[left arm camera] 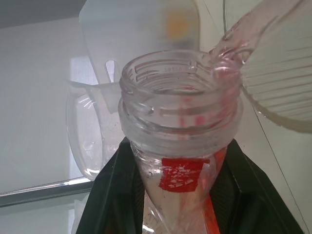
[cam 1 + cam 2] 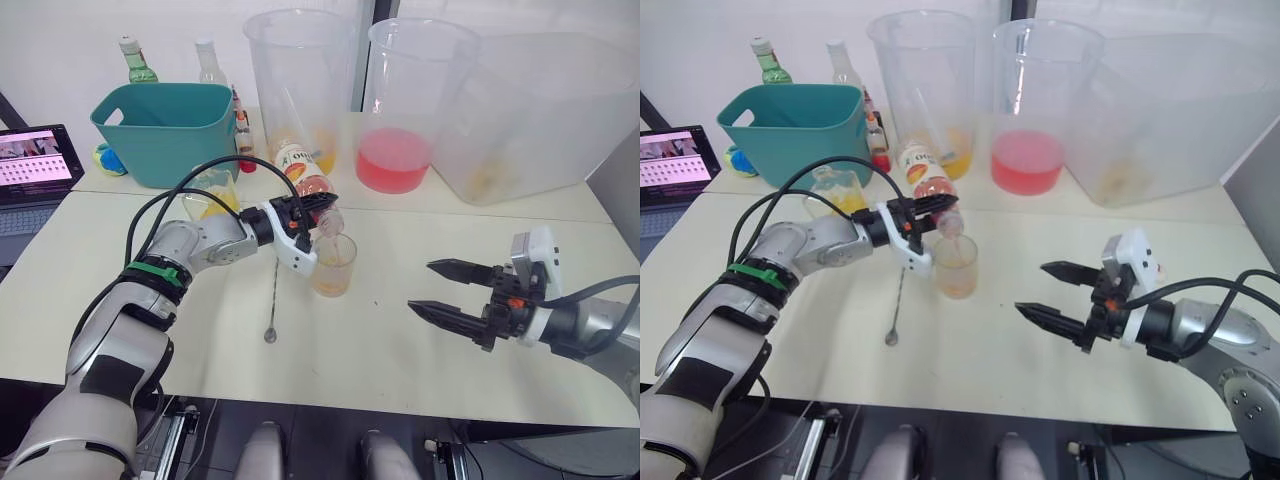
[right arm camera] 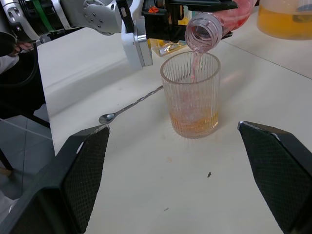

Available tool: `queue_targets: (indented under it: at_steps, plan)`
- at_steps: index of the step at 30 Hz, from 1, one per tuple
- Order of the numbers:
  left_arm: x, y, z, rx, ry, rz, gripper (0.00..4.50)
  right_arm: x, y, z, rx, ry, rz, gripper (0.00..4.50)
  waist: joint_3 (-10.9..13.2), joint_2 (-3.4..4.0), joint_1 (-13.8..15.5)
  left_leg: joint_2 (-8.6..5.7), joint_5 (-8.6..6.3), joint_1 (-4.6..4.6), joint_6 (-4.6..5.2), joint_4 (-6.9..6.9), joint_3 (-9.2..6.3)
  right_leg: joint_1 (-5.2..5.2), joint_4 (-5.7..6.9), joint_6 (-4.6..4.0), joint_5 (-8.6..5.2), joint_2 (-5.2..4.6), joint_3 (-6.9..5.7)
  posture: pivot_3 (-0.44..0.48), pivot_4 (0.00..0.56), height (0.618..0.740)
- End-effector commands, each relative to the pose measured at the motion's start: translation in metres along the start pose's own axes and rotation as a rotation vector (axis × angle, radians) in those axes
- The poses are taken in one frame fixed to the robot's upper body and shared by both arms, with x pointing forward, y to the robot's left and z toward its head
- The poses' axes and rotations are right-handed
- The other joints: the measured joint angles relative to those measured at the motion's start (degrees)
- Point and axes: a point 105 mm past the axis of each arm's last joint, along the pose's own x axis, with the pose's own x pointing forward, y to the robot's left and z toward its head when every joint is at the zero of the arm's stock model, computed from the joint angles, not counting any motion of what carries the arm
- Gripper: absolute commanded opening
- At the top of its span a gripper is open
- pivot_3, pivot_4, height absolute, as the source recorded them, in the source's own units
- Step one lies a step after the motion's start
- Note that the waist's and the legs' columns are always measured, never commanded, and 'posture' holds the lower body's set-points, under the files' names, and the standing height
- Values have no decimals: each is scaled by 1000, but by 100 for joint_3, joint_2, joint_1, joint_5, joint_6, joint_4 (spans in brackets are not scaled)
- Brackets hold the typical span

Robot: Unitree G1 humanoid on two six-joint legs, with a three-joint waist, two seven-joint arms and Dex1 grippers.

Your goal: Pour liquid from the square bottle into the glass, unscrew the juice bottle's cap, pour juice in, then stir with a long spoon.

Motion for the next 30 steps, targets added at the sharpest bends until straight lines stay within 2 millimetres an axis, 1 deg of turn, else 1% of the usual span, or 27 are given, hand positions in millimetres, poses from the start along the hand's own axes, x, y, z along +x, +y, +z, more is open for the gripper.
queue_targets:
  at_steps: [1,6,13,16,19,22,24,26,28,30]
  plan:
    - [1,24,-8,32,16,70,1401,0,5,9,-46,-26,10,4461,0,0,2,0,0,0,0,0,0,0,0,0,0,0,0,0,150,726]
    - [1,24,-9,1,30,77,1401,0,5,9,-45,-25,12,4461,0,0,2,-1,0,-2,-1,0,0,0,0,0,0,-1,0,0,150,726]
    - [0,30,-18,-203,81,106,1401,1,4,9,-49,-21,12,4461,0,0,-1,-1,1,-2,-1,1,0,-2,4,0,0,-1,-1,0,150,726]
    - [-1,33,-17,-270,73,110,1401,2,4,10,-51,-21,20,4461,0,0,-14,-1,1,-2,-1,1,-1,-4,6,0,0,-1,0,0,150,726]
    - [-2,41,-16,-340,61,144,1401,2,3,11,-52,-20,24,4461,-1,0,-7,-1,3,-2,-2,2,-1,-5,8,0,0,-1,0,0,150,726]
    - [-4,49,-11,-379,28,167,1401,3,2,12,-53,-22,34,4461,-1,1,-8,-1,3,-3,-2,4,-1,-5,8,0,0,-1,-1,0,150,726]
    - [-5,50,-9,-417,20,169,1401,4,1,13,-53,-23,40,4461,-1,1,-6,0,4,-3,-3,5,-2,-5,9,-1,0,-1,-1,0,150,726]
    - [-6,55,-8,-491,18,189,1401,5,1,14,-52,-24,48,4461,-1,1,-7,0,4,-3,-2,6,-2,-5,10,-1,0,-1,-1,0,150,726]
    - [-10,66,-15,-603,56,242,1401,6,0,16,-51,-28,65,4461,-1,1,-10,0,4,-3,-2,9,-3,-5,13,-1,0,-1,-1,0,150,726]
    - [-16,77,-26,-776,96,296,1401,7,-1,20,-49,-38,88,4461,-1,1,-14,0,4,-4,-2,14,-4,-5,17,-1,0,-1,-1,0,150,726]
